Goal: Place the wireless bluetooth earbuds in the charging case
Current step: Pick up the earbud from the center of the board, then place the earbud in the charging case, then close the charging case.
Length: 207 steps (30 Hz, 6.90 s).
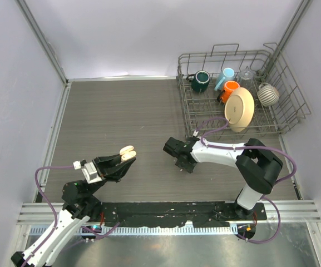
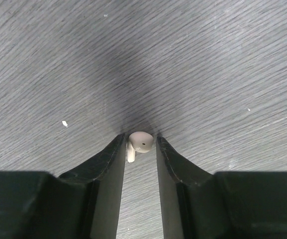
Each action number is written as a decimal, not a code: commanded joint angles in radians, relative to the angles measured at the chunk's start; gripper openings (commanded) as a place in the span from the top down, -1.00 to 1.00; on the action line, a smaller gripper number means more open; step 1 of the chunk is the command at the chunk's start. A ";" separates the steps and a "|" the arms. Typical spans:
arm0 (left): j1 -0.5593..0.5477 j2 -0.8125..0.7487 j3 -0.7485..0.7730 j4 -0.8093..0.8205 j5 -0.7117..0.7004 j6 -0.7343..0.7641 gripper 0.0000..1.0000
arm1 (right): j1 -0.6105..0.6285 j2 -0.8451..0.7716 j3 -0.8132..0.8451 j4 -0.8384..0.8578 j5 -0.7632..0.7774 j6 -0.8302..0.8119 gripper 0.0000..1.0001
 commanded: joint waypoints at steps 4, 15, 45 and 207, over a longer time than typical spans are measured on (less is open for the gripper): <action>0.000 -0.052 -0.023 0.016 -0.012 0.011 1.00 | 0.011 0.028 -0.039 0.041 0.003 0.042 0.36; 0.000 -0.052 -0.011 0.001 -0.012 0.017 1.00 | 0.012 -0.010 -0.117 0.106 0.063 -0.153 0.99; 0.000 0.160 -0.005 0.165 -0.028 -0.045 1.00 | 0.498 -0.774 -0.275 1.246 0.546 -1.289 0.98; -0.002 0.525 0.118 -0.045 -0.017 -0.365 0.99 | 0.223 -0.668 -0.114 0.400 0.412 -0.647 -0.23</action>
